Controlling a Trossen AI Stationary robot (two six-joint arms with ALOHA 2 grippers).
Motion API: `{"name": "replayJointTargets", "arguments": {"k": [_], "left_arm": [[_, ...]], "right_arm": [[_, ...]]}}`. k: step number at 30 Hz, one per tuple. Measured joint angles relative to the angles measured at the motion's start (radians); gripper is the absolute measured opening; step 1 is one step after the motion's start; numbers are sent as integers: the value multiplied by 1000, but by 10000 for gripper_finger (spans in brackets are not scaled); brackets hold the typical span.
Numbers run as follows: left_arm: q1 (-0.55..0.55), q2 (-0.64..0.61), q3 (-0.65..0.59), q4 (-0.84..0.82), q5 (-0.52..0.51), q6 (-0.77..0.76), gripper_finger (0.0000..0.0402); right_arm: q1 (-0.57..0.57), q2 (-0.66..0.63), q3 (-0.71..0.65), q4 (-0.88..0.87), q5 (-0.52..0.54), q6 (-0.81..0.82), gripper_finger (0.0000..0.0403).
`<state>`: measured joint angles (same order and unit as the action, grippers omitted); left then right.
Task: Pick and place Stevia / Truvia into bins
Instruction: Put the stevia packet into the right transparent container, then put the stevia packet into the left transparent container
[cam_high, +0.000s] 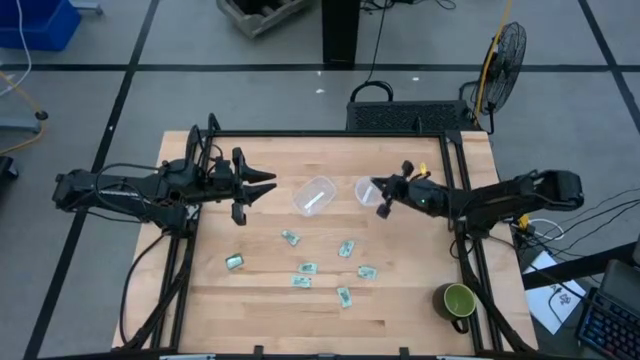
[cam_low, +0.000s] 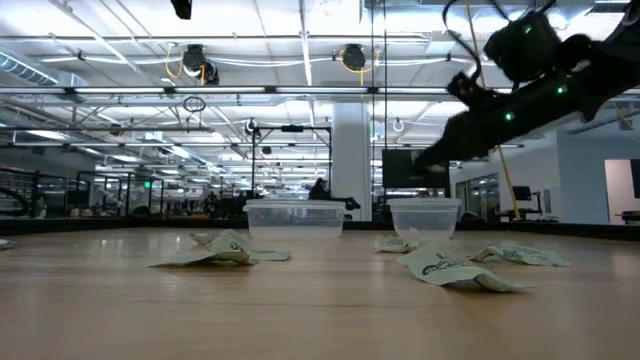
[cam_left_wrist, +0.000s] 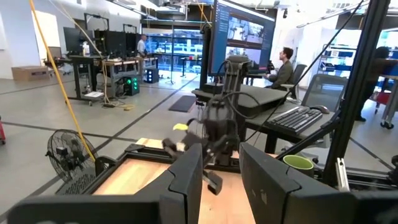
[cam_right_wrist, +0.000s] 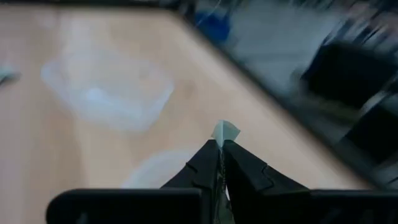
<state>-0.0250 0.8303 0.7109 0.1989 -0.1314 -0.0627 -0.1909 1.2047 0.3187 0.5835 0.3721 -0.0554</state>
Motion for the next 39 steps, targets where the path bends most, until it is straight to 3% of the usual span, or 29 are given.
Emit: {"name": "replayJointTargets", "arguments": {"k": [5,11,20,32,39], "left_arm": [[0,0,0,0,0,-3,111],[0,0,0,0,0,-4,111],[0,0,0,0,0,-7,111],[0,0,0,0,0,-6,111],[0,0,0,-69,24,-4,111]], "right_arm": [[-67,16,0,-49,-143,27,22],[-78,19,0,-21,-167,17,22],[-78,20,0,-113,-168,24,28],[-78,18,0,-59,-167,-18,159],[-51,-24,0,127,-174,-37,189]]}}
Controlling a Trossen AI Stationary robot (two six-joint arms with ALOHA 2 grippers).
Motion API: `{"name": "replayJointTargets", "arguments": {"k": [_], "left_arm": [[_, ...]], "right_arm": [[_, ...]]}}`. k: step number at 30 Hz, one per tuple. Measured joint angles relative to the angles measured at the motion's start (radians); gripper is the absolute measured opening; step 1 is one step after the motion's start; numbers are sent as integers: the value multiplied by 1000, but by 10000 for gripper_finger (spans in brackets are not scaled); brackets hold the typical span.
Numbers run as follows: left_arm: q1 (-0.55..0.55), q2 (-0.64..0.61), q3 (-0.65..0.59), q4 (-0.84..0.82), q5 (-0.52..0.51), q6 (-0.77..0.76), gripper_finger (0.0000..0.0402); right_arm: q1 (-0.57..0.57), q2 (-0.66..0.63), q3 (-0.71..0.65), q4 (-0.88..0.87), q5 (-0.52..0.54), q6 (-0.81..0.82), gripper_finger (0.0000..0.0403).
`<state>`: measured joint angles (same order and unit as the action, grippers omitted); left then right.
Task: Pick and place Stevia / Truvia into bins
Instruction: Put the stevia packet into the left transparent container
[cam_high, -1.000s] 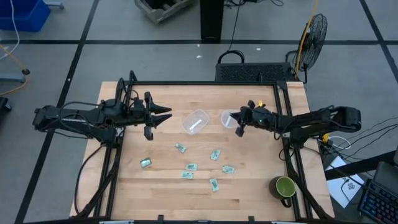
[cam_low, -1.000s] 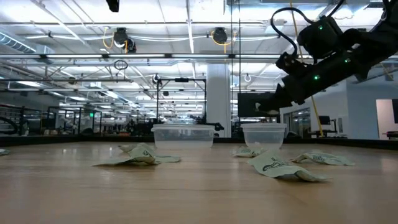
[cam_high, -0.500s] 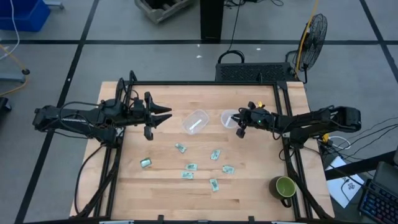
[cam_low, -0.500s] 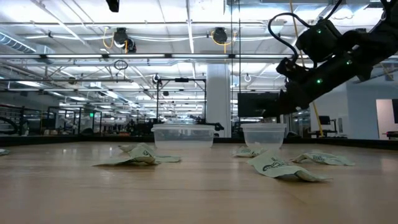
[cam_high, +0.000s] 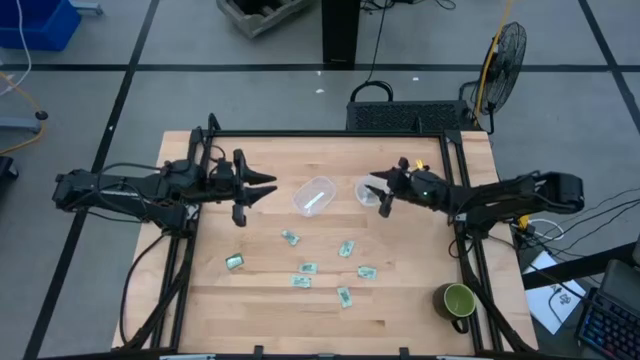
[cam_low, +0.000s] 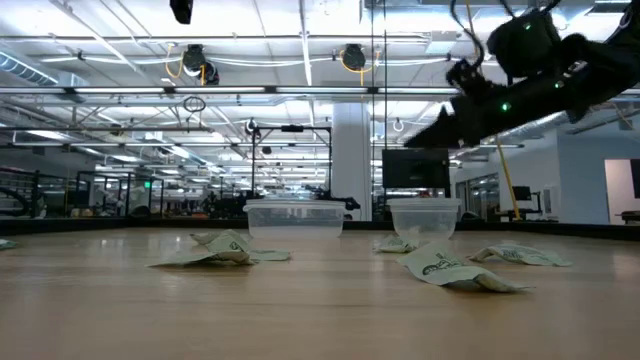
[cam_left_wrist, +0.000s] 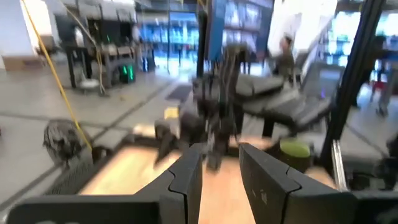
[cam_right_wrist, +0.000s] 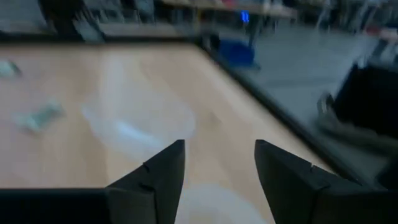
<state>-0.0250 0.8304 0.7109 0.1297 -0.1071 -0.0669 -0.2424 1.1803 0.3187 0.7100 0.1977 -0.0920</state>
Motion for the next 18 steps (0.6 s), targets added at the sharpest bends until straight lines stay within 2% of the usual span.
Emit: {"name": "replayJointTargets", "arguments": {"k": [2,5,8,10,12,14,18], "left_arm": [[-1,6,0,-85,2,7,111],[-4,33,0,-245,3,-8,111],[-24,91,0,-391,40,-90,111],[-46,144,0,-463,82,-158,111],[-74,203,0,-509,109,-226,111],[-105,263,0,-525,112,-260,111],[-154,381,0,-499,76,-238,111]], "right_arm": [[15,-25,0,47,-81,17,189],[38,-53,0,95,-299,120,186],[66,-68,0,109,-496,253,181],[89,-72,0,105,-576,318,177],[112,-72,0,102,-620,346,175],[136,-72,0,100,-622,345,173],[164,-72,0,100,-621,316,173]]}}
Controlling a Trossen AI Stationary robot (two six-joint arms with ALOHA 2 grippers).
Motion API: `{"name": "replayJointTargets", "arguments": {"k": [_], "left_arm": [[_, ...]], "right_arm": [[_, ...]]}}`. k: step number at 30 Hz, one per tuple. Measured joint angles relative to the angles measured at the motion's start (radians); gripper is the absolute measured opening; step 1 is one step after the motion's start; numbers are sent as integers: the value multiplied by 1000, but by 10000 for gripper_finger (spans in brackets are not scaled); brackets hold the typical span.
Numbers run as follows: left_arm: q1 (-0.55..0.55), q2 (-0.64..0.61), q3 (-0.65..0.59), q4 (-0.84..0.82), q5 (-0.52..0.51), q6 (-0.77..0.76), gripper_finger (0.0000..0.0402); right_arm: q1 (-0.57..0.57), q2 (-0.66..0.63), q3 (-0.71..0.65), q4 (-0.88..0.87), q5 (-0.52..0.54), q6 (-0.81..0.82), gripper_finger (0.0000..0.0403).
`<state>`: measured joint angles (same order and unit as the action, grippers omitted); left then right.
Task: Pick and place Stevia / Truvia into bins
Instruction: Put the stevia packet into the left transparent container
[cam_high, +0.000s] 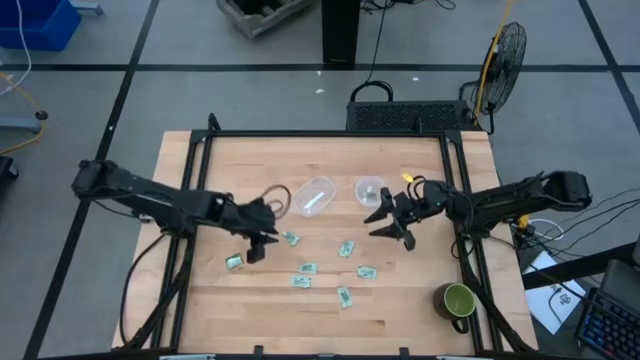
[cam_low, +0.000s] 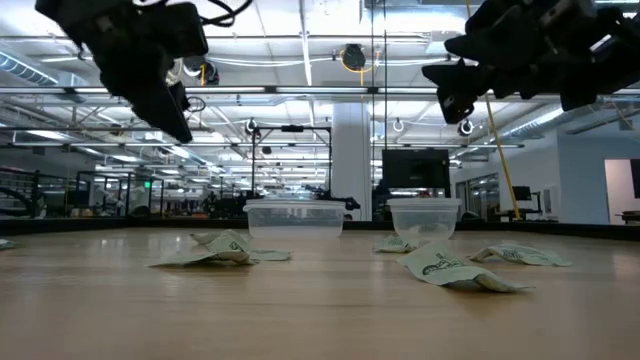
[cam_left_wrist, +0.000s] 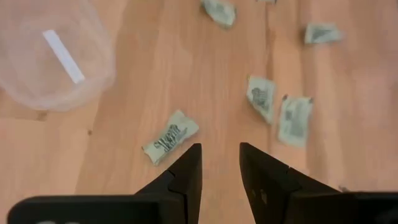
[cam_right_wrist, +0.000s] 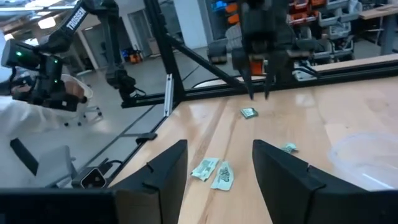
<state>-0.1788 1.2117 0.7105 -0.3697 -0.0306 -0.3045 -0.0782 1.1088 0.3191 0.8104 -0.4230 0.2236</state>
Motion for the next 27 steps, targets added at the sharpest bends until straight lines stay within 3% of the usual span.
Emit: {"name": "replayJointTargets", "arguments": {"k": [7,12,16,27], "left_arm": [[-18,193,0,160,-57,22,111],[-18,298,0,163,-90,90,111],[1,349,0,165,-135,130,111],[84,405,0,212,-127,165,111]], "right_arm": [[8,0,0,0,1,-10,171],[8,0,0,0,2,-9,173],[8,0,0,0,2,-9,173],[8,0,0,0,2,-27,173]]}}
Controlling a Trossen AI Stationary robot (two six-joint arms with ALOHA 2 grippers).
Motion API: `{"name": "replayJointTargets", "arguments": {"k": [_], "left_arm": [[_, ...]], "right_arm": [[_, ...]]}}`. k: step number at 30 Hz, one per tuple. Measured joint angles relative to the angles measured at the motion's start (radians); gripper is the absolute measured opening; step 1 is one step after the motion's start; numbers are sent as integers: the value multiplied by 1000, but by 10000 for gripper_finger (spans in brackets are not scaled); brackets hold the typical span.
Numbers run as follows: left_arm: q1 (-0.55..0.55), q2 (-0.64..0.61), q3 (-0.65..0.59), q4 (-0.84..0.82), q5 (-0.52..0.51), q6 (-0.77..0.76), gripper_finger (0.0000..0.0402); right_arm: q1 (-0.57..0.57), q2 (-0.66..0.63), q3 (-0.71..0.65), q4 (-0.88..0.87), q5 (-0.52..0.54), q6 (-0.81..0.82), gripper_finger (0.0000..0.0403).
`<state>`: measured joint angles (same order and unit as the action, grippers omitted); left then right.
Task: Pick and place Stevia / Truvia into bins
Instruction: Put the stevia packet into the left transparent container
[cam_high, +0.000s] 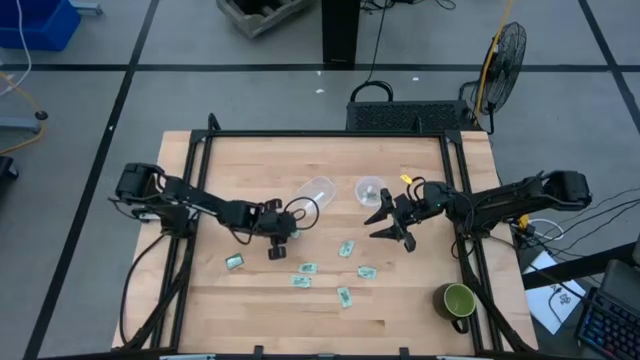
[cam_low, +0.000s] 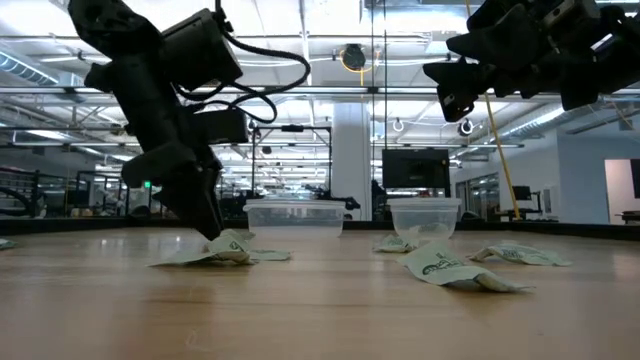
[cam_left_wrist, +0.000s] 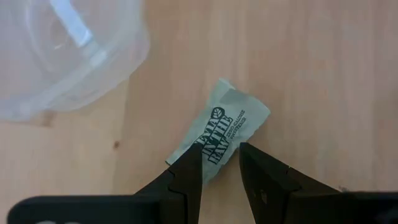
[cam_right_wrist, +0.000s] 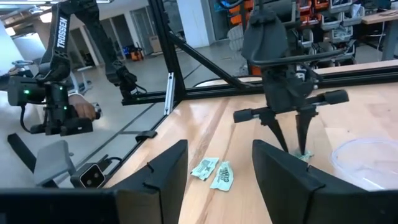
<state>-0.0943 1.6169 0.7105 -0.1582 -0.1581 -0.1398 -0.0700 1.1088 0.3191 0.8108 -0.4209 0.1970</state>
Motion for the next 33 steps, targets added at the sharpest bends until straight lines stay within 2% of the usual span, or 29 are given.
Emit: {"name": "replayJointTargets", "arguments": {"k": [6,10,12,19,26,33], "left_arm": [[13,0,0,-1,19,-5,111],[12,-1,0,3,138,-57,111],[4,-10,0,4,166,-65,111],[-21,-83,-1,7,101,-61,111],[-19,-108,0,-16,101,17,114],[-5,-98,-1,-38,108,-12,157]], "right_arm": [[0,0,-1,0,0,0,173],[0,0,-21,0,0,0,173],[0,0,-35,1,0,0,173],[0,0,-64,21,0,6,173],[0,0,-64,109,0,-7,173],[0,0,-64,97,0,3,173]]}}
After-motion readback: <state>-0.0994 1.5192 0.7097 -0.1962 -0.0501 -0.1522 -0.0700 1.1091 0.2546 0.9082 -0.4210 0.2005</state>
